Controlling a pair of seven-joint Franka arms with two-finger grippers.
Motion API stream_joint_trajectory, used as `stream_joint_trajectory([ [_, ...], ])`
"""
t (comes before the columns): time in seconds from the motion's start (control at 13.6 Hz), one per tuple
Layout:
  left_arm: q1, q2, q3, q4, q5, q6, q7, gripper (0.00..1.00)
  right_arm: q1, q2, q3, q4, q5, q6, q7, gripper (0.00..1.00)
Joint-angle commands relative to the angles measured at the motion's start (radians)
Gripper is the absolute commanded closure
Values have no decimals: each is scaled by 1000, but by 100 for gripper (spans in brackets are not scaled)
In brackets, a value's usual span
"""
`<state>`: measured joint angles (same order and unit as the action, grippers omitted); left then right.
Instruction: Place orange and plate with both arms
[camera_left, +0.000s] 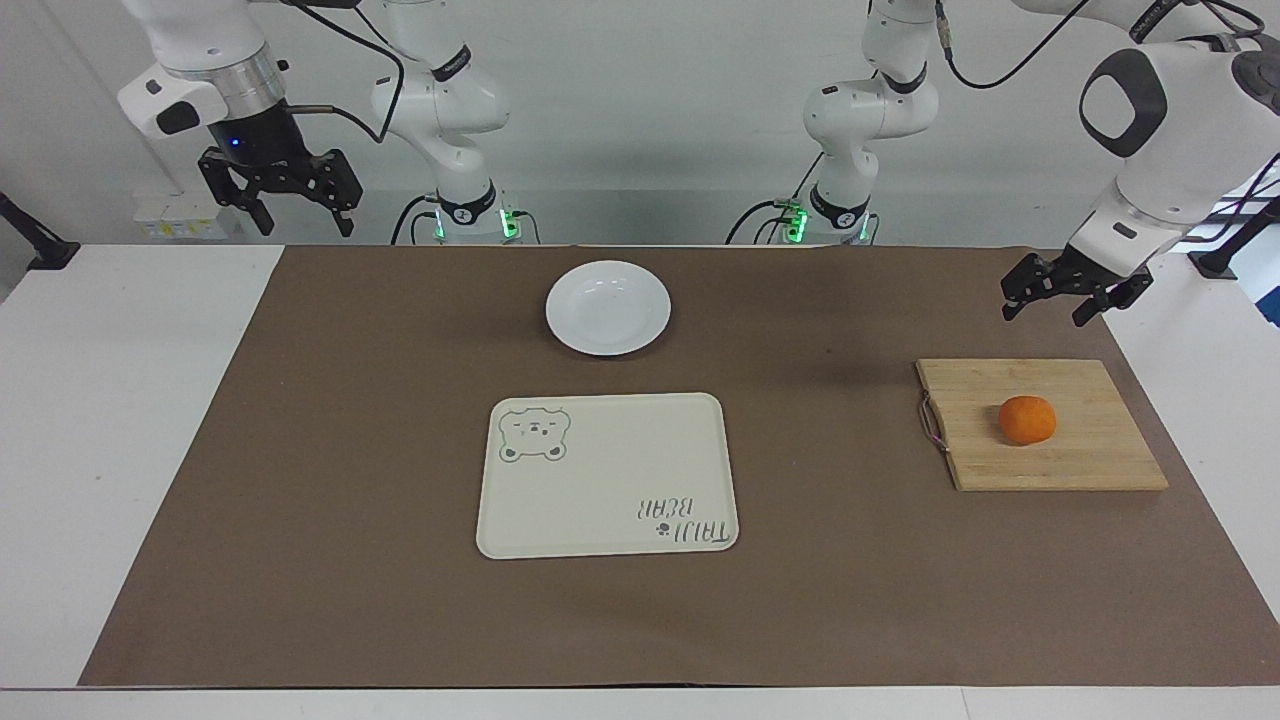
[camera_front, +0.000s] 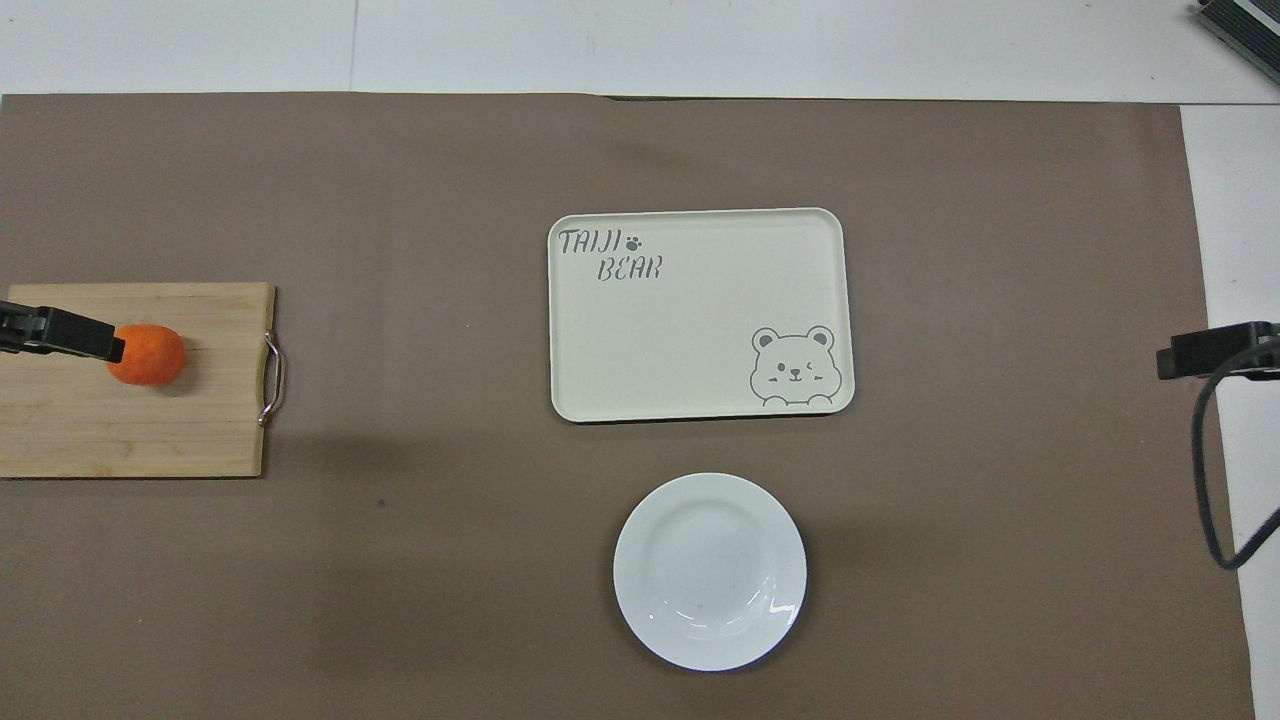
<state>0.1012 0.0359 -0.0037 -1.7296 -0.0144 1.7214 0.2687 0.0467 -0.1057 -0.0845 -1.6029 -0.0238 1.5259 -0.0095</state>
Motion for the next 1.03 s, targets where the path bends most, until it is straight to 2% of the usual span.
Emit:
stream_joint_trajectory([
  [0.0, 37, 38, -6, -15, -12, 64, 79, 0, -4, -17, 3, -19, -10, 4, -10, 0],
  [0.44, 109, 163, -6, -19, -12, 176, 173, 0, -4, -17, 3, -19, -8, 4, -10, 0],
  [0.95, 126, 183, -6, -174, -12, 371, 179, 0, -5, -15, 3, -19, -8, 4, -10, 0],
])
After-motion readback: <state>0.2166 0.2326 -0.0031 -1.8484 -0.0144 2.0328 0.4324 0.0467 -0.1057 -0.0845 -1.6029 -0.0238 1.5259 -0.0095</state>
